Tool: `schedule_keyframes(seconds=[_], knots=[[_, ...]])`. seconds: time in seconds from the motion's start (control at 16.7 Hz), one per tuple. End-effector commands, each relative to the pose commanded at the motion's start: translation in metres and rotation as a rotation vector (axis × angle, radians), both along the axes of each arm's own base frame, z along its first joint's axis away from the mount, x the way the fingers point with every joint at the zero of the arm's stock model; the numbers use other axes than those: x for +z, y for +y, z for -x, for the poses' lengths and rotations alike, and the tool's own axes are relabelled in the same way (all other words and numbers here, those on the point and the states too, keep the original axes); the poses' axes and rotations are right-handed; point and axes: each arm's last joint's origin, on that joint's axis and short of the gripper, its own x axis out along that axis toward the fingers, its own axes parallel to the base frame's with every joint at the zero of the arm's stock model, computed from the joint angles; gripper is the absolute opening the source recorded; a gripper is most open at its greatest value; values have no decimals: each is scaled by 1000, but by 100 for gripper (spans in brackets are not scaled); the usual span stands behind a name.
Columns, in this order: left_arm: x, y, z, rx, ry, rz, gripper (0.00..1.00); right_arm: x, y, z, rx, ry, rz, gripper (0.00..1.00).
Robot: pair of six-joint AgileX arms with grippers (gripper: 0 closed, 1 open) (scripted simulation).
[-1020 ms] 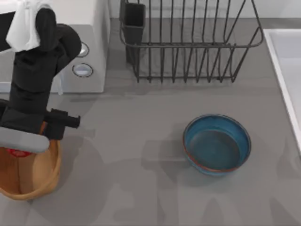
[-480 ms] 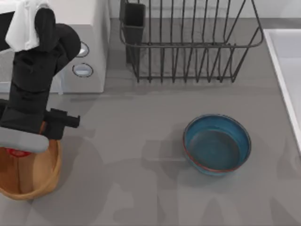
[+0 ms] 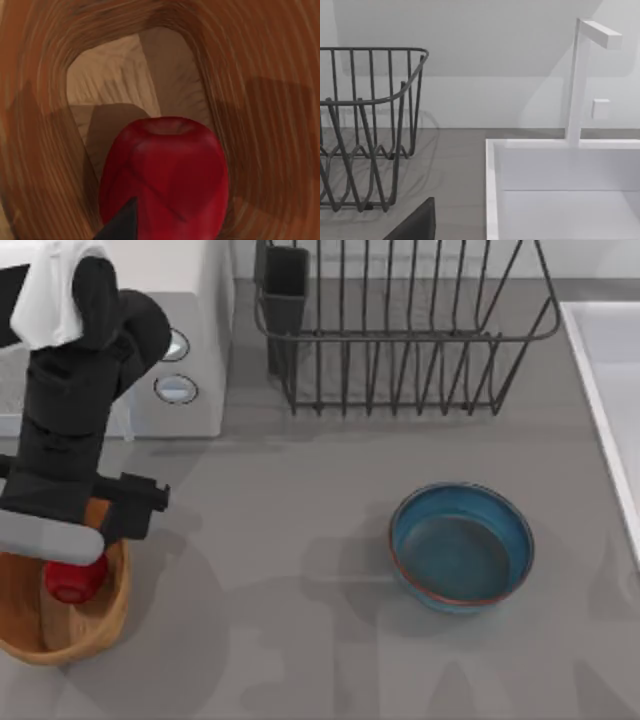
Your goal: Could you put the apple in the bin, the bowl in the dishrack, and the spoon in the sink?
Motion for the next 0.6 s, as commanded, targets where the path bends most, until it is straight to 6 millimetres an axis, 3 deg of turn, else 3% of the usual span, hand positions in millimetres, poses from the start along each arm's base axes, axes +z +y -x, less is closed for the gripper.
schedule_keyframes(seconds=[0.6], knots=[[4,0,1,-21,-11,12,100,0,0,0,0,0,0,100]])
